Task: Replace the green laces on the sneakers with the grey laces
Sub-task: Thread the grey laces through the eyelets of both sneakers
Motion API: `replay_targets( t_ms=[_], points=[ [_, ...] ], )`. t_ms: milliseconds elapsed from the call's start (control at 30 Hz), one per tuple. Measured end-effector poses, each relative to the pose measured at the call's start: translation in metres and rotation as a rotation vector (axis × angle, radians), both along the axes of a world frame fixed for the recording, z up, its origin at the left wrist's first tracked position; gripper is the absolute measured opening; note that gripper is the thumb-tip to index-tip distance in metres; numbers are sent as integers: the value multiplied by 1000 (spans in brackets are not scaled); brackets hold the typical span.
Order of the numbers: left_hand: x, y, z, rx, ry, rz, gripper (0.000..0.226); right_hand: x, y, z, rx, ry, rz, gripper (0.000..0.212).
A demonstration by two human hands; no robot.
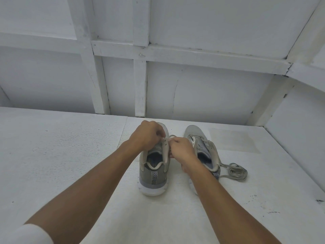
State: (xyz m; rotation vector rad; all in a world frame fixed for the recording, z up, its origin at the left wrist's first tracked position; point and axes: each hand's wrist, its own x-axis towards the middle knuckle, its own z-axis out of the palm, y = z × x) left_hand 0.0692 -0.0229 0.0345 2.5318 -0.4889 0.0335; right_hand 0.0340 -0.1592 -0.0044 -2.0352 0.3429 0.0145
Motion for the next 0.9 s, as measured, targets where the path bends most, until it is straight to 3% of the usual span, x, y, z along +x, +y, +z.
replay_targets(
  t_ms=[567,767,900],
  points=[
    [2,-3,-9,12,48,34,16,1,-3,17,111,65,37,26],
    [-3,-2,-17,33,32,59,25,5,-3,15,-103,-24,68,20],
    [-9,7,-16,110,-42,112,16,4,-10,22,-159,-74,63,22]
  ],
)
